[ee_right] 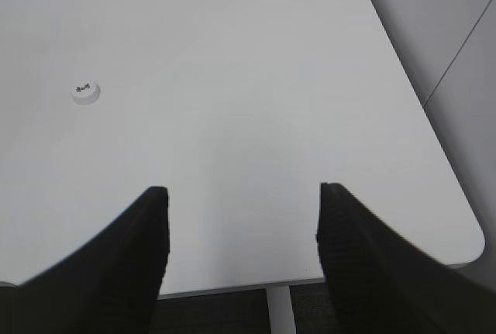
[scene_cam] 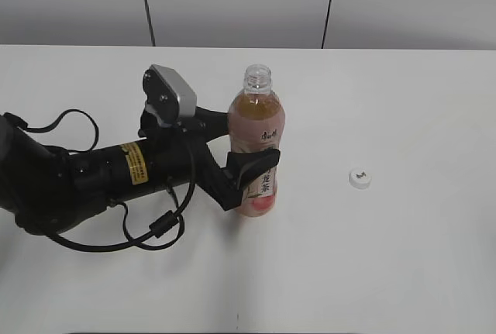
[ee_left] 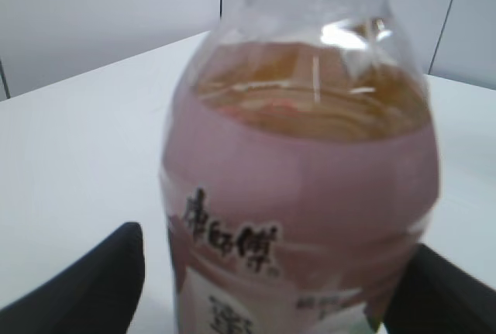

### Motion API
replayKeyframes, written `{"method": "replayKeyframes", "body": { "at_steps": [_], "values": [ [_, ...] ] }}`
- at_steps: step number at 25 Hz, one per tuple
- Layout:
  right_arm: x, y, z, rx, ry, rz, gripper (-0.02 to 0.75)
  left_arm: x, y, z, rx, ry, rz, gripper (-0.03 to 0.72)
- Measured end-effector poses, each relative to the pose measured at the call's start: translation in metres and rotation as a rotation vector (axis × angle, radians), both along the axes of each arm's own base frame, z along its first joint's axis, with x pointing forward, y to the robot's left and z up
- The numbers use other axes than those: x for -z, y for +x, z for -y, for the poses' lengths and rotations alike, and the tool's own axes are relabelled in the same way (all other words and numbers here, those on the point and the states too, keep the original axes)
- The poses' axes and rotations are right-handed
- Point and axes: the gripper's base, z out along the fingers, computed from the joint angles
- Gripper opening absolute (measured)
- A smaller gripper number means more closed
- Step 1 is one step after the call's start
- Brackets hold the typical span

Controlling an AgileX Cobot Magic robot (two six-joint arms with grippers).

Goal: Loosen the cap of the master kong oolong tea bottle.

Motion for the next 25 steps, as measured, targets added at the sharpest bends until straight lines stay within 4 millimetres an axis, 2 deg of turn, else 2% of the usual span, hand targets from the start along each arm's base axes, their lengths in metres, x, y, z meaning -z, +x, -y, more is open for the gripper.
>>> {"method": "replayKeyframes", "body": {
  "at_steps": [9,16,21,25],
  "values": [
    [0.0,0.0,0.0,0.001,0.0,0.001,0.461,0.001,0.0,-0.001,-0.005,-0.005,-0.022,0.593],
    [0.0,0.0,0.0,0.001,0.0,0.003,0.461,0.003,-0.012,-0.012,-0.011,0.006,-0.055,0.591],
    [0.0,0.0,0.0,0.001,0.0,0.005,0.461,-0.001,-0.012,-0.024,-0.056,-0.002,-0.06,0.591],
    [0.0,0.0,0.0,0.002,0.0,0.005,0.461,-0.003,-0.012,-0.025,-0.057,0.002,-0.056,0.591]
  ]
}}
